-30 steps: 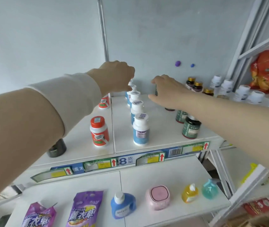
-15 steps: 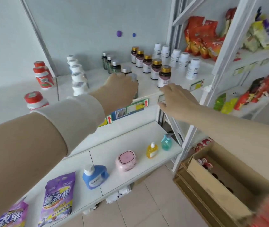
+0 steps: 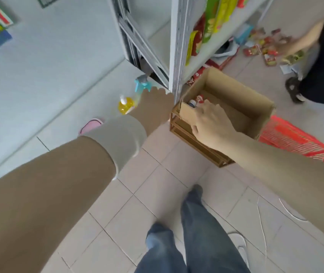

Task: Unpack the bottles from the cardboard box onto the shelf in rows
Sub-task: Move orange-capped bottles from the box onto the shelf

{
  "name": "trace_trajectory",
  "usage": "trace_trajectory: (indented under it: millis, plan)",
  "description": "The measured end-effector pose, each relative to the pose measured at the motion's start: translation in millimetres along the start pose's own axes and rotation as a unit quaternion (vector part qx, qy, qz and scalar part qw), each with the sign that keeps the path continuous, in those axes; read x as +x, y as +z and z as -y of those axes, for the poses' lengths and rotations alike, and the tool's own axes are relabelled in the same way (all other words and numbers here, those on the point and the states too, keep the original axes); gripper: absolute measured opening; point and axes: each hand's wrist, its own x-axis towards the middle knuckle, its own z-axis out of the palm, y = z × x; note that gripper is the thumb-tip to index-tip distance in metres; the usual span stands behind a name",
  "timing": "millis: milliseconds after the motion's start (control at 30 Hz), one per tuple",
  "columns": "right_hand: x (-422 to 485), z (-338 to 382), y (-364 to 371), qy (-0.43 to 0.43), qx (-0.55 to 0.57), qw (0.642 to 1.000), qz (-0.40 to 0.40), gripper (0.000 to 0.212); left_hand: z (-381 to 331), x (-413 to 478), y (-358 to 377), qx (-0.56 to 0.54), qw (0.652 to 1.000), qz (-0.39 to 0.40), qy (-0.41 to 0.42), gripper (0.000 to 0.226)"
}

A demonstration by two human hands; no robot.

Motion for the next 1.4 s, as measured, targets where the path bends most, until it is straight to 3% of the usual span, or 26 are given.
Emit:
trace_trajectory:
  millis: [233,400,500,733,900,1100,1233,1400]
  plan:
    - [22,-78,85,0.077,0.092,0.99,0.075,0.045,-75,110,53,0.029,0.993,0.096,0.067,0.036]
    - [67,-129,121,0.106,0.13,0.978,0.127,0.043,-92,172,68,0.013,0.987,0.126,0.101,0.042]
    - [98,-153,137,0.138,0.152,0.97,0.13,0.039,-91,219,79,0.005,0.987,0.106,0.122,0.033]
    - [159,-197,167,0.228,0.186,0.932,0.212,0.044,-83,321,94,-0.079,0.975,0.147,0.143,0.029]
    - [202,-214,196,0.3,0.254,0.893,0.219,0.043,-108,382,123,-0.14,0.959,0.209,0.128,0.035]
    - [277,-229,280,0.366,0.361,0.82,0.252,0.048,-151,466,189,-0.153,0.953,0.255,0.049,0.043]
    - [318,-236,324,0.415,0.47,0.734,0.262,0.061,-167,508,218,-0.125,0.953,0.27,0.058,0.036]
    - [344,-231,357,0.48,0.574,0.619,0.239,0.061,-177,530,245,-0.088,0.96,0.254,0.077,0.032]
